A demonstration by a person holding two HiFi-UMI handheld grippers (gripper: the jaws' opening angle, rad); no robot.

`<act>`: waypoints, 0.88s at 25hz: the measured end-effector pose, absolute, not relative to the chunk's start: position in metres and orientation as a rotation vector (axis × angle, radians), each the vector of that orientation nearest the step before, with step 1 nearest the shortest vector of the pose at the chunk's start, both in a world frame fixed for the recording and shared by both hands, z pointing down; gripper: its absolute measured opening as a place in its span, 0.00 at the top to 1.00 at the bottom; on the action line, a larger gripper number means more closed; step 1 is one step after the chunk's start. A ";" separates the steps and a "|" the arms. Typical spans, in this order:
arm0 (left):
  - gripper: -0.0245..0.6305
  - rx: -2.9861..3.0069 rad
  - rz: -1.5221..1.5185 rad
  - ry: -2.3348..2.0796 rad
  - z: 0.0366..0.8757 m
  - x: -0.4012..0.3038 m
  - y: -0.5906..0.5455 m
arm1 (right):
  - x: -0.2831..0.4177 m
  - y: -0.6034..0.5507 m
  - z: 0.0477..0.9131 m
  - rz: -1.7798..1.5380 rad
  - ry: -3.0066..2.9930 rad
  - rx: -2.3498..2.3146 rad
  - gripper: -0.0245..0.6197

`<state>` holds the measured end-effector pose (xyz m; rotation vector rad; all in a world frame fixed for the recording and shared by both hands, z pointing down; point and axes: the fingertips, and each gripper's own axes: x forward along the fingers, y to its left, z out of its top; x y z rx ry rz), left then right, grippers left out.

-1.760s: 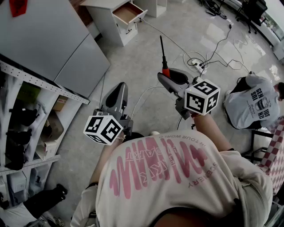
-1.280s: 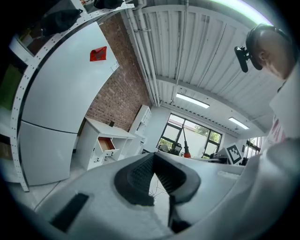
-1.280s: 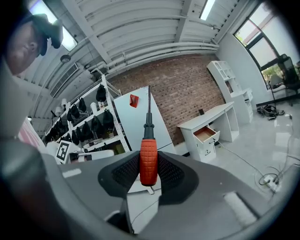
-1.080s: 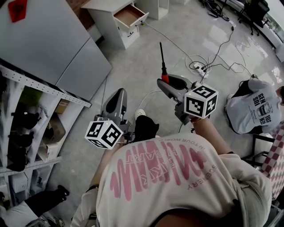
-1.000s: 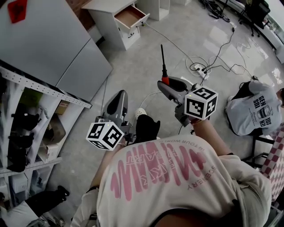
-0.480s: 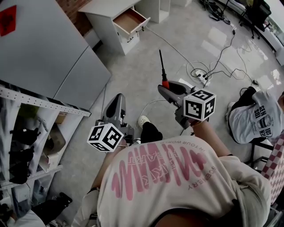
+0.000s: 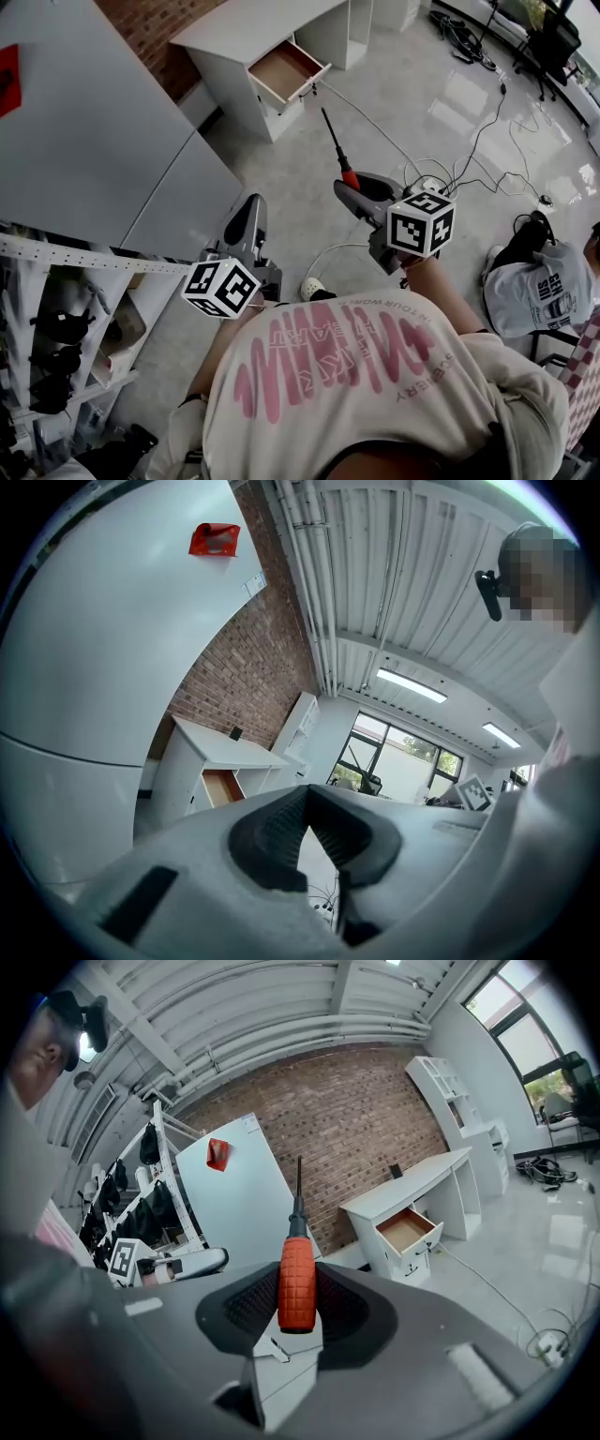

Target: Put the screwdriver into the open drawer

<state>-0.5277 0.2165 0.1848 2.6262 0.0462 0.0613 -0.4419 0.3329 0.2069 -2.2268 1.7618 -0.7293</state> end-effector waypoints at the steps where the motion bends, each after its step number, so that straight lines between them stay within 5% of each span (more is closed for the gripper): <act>1: 0.96 2.627 0.063 0.043 0.185 -0.520 0.209 | -0.434 0.324 0.207 -0.729 1.766 -2.221 0.77; 22: 0.96 2.569 0.119 0.076 0.207 -0.429 0.166 | -0.346 0.270 0.217 -0.712 1.781 -2.297 0.78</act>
